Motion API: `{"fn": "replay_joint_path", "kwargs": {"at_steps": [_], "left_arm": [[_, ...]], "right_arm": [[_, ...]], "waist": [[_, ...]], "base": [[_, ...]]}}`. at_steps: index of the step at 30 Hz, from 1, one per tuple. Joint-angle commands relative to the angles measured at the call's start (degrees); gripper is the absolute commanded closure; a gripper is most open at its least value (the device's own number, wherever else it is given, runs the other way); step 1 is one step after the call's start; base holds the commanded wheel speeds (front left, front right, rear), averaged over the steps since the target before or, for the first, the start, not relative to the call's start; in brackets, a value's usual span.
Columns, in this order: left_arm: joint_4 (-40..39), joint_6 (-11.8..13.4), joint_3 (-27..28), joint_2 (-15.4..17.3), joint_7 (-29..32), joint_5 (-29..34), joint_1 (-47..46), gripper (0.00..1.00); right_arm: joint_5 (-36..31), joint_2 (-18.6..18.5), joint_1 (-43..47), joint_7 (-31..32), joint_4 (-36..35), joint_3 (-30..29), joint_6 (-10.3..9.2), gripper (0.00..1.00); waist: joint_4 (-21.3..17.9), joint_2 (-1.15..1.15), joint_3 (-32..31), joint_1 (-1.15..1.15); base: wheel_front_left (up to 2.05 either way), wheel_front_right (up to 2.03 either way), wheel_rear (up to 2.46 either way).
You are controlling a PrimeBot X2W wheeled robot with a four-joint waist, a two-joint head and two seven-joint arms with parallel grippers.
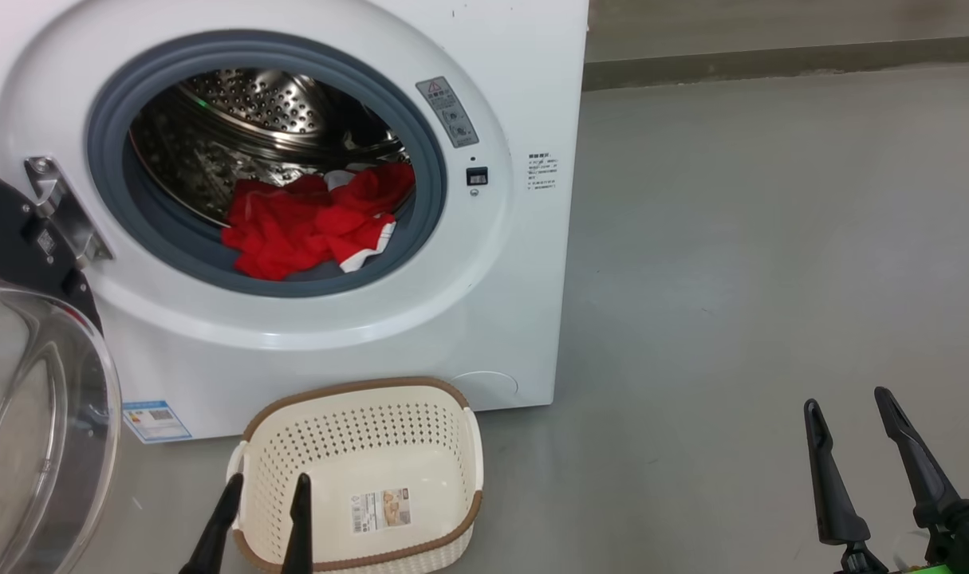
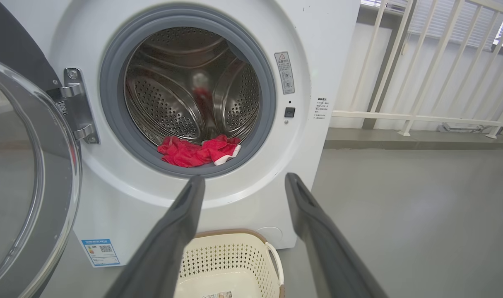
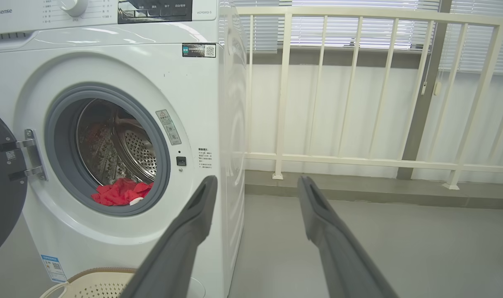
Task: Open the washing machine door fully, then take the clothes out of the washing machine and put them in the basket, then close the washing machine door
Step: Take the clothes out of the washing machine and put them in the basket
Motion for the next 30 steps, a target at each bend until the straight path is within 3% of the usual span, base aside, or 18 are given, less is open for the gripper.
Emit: {"fn": "replay_joint_path", "kwargs": {"at_steps": [1, 11, 30], "left_arm": [[-1.36, 0.73, 2.34, 0.04, -0.71, -0.02, -3.21, 0.0], [-1.16, 1.7, 2.32, -0.58, -0.82, 0.46, -4.33, 0.0], [0.88, 0.21, 1.65, -1.59, -0.96, 0.62, -13.34, 0.0]], "right_arm": [[-0.31, -0.97, -1.59, -0.37, -1.67, 1.42, 0.35, 0.0], [-0.73, -0.97, -1.84, -0.37, -2.19, 1.34, 0.35, 0.0], [-1.02, -0.97, -5.98, -0.37, -2.94, 3.44, 0.35, 0.0]], "waist": [[0.16, 0.0, 0.23, 0.0], [1.35, 0.0, 2.0, 0.0], [2.27, 0.0, 10.62, 0.0]], "base": [[0.0, 0.0, 0.0], [0.0, 0.0, 0.0], [0.0, 0.0, 0.0]]}}
